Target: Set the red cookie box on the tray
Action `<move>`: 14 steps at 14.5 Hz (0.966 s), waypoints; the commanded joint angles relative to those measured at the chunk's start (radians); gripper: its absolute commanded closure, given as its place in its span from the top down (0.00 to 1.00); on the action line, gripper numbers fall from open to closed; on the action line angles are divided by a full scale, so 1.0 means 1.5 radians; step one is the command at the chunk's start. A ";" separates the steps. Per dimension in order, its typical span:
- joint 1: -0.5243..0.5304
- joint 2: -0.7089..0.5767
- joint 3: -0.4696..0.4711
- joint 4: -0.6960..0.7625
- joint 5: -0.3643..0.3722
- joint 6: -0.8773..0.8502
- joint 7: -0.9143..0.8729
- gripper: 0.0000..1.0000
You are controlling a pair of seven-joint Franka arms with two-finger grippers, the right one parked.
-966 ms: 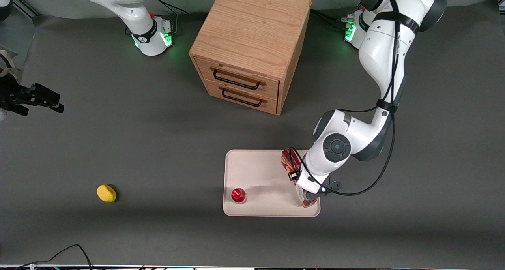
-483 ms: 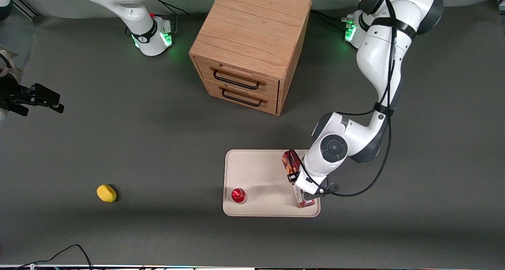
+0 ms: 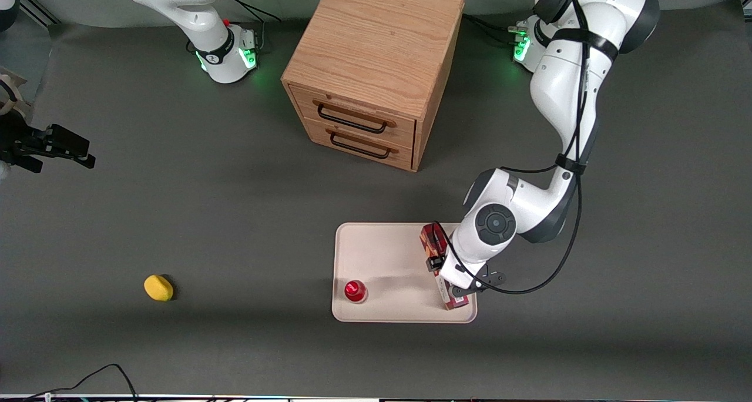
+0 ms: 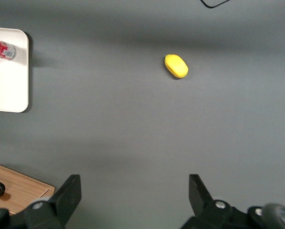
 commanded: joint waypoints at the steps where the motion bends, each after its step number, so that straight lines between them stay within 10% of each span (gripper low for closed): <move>1: 0.000 -0.039 -0.004 0.028 0.001 -0.119 0.001 1.00; 10: 0.072 -0.239 -0.006 0.082 -0.057 -0.542 0.198 1.00; 14: 0.079 -0.414 0.123 -0.108 -0.062 -0.530 0.399 1.00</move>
